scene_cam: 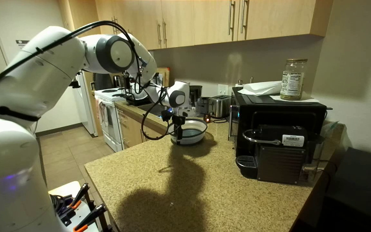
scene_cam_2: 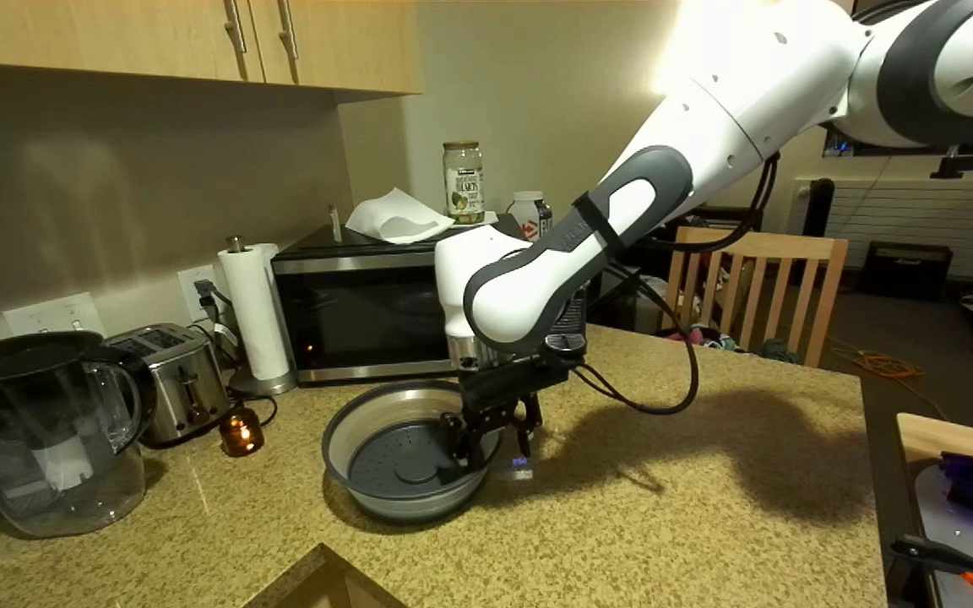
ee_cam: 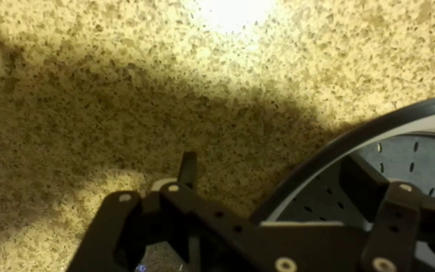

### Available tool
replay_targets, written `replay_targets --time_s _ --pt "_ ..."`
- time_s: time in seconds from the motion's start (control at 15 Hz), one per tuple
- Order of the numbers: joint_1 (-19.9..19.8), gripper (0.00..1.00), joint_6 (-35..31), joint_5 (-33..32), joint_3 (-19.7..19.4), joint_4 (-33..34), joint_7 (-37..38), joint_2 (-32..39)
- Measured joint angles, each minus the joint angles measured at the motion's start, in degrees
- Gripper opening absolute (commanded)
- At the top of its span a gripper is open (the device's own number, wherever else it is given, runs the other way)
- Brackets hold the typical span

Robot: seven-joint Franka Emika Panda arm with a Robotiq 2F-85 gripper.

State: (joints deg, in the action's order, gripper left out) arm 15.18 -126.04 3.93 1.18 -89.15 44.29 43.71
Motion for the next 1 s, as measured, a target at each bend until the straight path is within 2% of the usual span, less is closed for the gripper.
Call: replay_targets --time_s 0.33,0.6,0.73,0.87,1.0 --pt "0.06 0.34 -2.61 0.05 0.54 -0.72 -0.93 -0.54" --pt "-0.21 0.08 -4.82 0.03 0.38 -4.49 -3.41 -3.3" --pt "-0.46 0.02 -5.67 0.04 0.3 -6.99 -4.37 -5.12" --pt "-0.72 0.01 -6.61 0.04 0.3 -9.32 -5.11 -6.83" --pt "-0.84 0.04 -7.38 0.05 0.3 -11.37 -5.79 -8.28"
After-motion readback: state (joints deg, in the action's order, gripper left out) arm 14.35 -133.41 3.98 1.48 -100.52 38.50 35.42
